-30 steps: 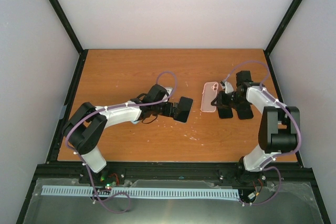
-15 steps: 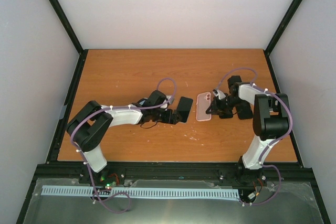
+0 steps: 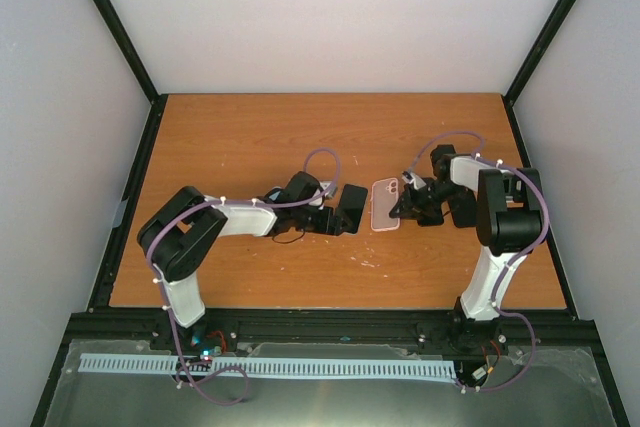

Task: Take the phone out of the phone case
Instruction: Adjust the phone at the center of the board.

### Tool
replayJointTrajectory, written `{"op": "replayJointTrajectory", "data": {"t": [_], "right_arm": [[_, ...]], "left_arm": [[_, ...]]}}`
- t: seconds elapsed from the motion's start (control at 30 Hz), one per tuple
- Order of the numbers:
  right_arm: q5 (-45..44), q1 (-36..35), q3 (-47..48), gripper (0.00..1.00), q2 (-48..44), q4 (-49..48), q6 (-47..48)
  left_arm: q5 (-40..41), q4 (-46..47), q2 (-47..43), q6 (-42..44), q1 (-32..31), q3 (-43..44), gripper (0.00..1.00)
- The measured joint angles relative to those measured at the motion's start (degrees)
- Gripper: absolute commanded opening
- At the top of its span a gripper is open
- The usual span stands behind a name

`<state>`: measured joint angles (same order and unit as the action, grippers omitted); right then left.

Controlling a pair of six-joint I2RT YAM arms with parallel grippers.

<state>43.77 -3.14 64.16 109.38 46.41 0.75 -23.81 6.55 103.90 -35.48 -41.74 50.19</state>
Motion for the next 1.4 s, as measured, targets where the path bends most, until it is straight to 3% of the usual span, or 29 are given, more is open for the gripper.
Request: {"op": "replayJointTrajectory", "data": {"t": [0.23, 0.57, 1.17, 1.27, 1.4], "right_arm": [[-3.2, -0.3, 0.1, 0.26, -0.2, -0.3, 1.4], [-7.3, -0.3, 0.1, 0.40, -3.1, -1.0, 1.8], [-6.4, 0.0, -0.6, 0.46, -15.0, -3.7, 4.8], [-4.1, 0.5, -3.7, 0.46, -18.4, -6.6, 7.3], [-2.6, 1.3, -6.3, 0.50, -22.3, -7.5, 10.3]], "left_arm": [[-2.4, 1.2, 3.1, -0.3, -0.4, 3.1, 0.75], [-3.1, 0.6, 4.8, -0.2, -0.4, 5.6, 0.75], [-4.5, 0.1, 7.1, 0.7, -1.1, 8.5, 0.74], [-1.2, -2.9, 4.5, 2.9, -1.2, 8.3, 0.79], [7.6, -9.1, -3.0, 6.3, -1.2, 8.4, 0.99]]}}
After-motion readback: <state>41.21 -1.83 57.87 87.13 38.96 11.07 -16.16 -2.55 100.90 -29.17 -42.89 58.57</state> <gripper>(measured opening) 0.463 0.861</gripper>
